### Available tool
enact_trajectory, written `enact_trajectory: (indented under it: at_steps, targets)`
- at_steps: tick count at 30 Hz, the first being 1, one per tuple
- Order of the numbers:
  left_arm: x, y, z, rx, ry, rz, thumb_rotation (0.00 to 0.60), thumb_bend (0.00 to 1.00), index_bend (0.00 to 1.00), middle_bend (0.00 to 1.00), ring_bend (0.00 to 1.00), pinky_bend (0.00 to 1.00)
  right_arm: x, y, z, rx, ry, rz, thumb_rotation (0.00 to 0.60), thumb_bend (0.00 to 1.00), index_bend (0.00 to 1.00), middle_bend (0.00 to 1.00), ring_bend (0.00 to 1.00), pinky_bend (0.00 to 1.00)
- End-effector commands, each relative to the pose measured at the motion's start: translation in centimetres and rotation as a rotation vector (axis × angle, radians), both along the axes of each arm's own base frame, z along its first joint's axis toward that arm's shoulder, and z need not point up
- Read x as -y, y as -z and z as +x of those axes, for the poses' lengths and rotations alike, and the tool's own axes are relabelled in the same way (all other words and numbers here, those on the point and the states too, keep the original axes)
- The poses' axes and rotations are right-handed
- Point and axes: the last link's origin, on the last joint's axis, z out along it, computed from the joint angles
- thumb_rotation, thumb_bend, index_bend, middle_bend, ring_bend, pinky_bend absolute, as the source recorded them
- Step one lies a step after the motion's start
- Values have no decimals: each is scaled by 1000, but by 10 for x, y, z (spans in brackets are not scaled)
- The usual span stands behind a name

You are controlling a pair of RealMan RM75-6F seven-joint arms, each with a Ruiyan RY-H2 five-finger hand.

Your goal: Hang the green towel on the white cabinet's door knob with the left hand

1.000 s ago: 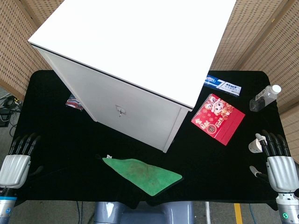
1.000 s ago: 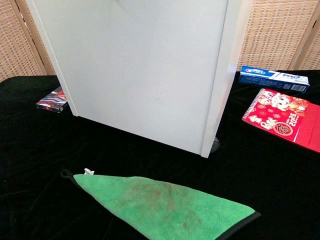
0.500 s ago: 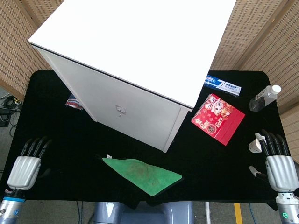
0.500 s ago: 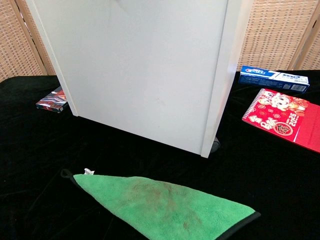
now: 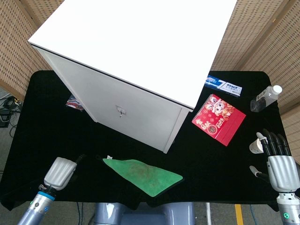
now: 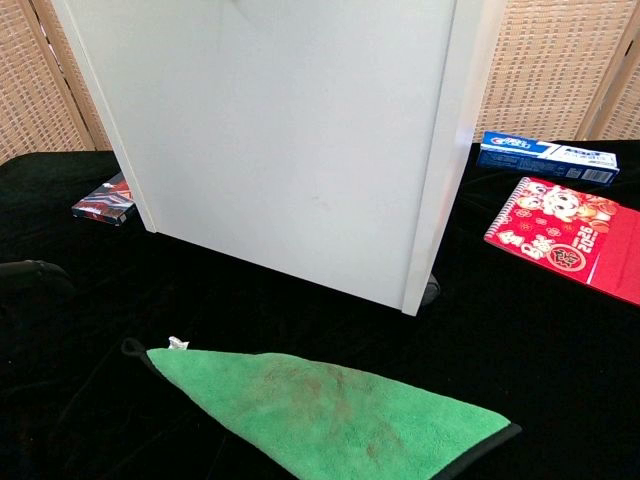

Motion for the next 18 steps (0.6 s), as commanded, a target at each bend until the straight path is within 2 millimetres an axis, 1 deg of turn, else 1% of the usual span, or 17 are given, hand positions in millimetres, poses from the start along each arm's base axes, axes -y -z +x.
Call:
enact_trajectory:
  at_steps: [1, 4, 9, 18]
  targets:
    - [-11, 18, 20, -28, 23, -61, 600, 218, 180, 812, 710, 650, -4, -7, 16, 19, -20, -15, 600, 87, 0, 0, 0, 0]
    - [-16, 32, 30, -30, 27, -78, 600, 220, 185, 818, 714, 652, -4, -9, 16, 26, -17, -18, 600, 86, 0, 0, 0, 0]
    - [-22, 48, 41, -68, 44, -94, 600, 233, 238, 820, 715, 653, -3, -12, 15, 46, -26, -31, 600, 86, 0, 0, 0, 0]
    - [-28, 62, 46, -97, 41, -100, 600, 236, 249, 820, 715, 653, -2, -14, 13, 58, -21, -29, 600, 86, 0, 0, 0, 0]
